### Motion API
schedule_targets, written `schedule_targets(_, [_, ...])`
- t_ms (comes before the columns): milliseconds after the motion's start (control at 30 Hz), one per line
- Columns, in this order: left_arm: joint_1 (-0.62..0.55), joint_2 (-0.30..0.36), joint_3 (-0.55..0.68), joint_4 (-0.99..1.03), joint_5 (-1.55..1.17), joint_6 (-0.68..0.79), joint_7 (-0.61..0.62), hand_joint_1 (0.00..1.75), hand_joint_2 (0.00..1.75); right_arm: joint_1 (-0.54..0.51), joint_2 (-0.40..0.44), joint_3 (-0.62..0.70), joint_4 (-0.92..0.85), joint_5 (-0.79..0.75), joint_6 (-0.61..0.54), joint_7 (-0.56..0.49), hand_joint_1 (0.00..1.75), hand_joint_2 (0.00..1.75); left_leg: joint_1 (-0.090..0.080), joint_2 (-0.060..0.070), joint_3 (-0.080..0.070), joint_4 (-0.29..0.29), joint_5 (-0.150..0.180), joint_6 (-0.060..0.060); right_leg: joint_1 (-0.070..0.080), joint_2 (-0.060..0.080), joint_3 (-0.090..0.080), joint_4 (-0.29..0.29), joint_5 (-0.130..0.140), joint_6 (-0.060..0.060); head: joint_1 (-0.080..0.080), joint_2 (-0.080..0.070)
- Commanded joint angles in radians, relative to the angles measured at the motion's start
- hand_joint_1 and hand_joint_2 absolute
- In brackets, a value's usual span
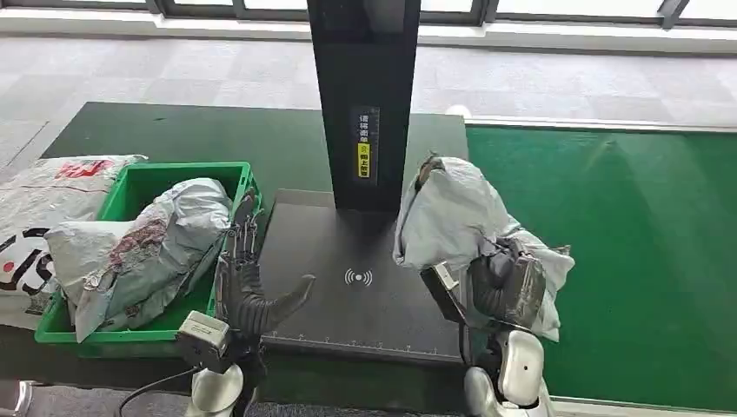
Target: Moved the parcel from conveyor to table for the left to box.
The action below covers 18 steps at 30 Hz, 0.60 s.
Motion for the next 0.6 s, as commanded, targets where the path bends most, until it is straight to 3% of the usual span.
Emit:
schedule_targets(33, [-0.017,0.002,-0.002,0.054,0.010,0.007,-0.003,0.00,1.75,-0.081,-0.070,0.201,0.165,-0.006,0.002,0.018,1.75,1.75,0.000,0.001,0.003,-0.003,0.001,0.002,0.001,-0.001,0.002,-0.003,0.001,-0.002,0.000,0.000])
schedule_targets(367, [-0.024,0.005,-0.023,0.073,0.017,0.015,-0.011,0.00,1.75,-0.089,-0.083,0.252,0.193,-0.006,0.002,0.062,1.75,1.75,0.000,0.000,0.001,-0.002,0.001,0.001,0.000,-0.001,0.001,-0.002,0.001,-0.001,0.000,0.000])
schedule_targets(600, [-0.036,0.011,-0.042,0.096,0.023,0.026,-0.011,0.00,1.75,-0.126,-0.029,0.223,0.273,-0.006,0.002,0.003,1.75,1.75,0.000,0.000,0.001,-0.002,0.001,0.001,0.000,-0.001,0.001,-0.002,0.001,-0.002,0.000,0.000])
